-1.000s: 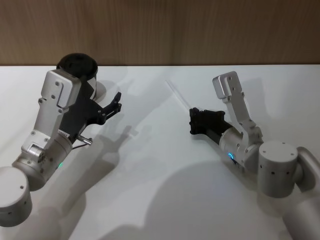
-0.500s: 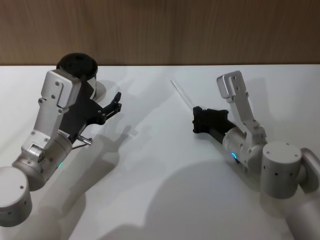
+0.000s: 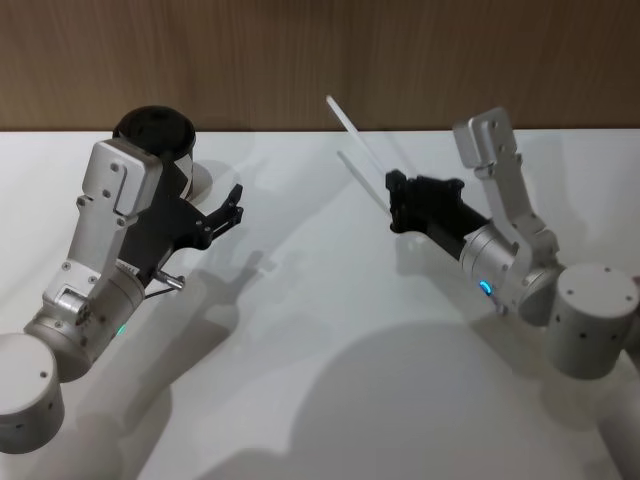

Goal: Pick up the straw with one hand, pass it to the other hand, and insert it into the cup.

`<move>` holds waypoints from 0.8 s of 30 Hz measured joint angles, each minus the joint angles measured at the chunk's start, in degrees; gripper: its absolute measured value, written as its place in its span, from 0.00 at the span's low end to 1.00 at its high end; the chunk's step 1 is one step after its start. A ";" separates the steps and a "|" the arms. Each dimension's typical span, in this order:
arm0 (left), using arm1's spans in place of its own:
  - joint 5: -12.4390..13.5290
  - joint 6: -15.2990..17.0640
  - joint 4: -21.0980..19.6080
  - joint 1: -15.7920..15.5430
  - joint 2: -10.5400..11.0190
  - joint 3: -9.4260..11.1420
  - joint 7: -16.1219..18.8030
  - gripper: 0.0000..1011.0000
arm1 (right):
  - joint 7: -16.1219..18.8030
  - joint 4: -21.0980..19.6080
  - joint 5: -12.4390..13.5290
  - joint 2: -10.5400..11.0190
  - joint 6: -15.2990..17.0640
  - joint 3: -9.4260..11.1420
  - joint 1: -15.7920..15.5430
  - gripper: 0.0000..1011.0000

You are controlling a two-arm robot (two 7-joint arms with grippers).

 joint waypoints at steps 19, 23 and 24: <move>0.00 0.00 0.00 0.00 0.00 0.00 0.01 0.99 | 10.50 -6.96 8.20 2.22 -8.97 1.59 -0.38 0.01; 0.00 0.00 0.00 0.00 0.00 0.00 0.00 0.99 | 13.06 -8.16 11.23 2.19 -10.77 2.24 -0.52 0.01; 0.00 0.00 0.00 0.00 0.00 0.00 0.00 0.99 | 13.82 -8.45 12.13 2.17 -11.17 2.43 -0.54 0.01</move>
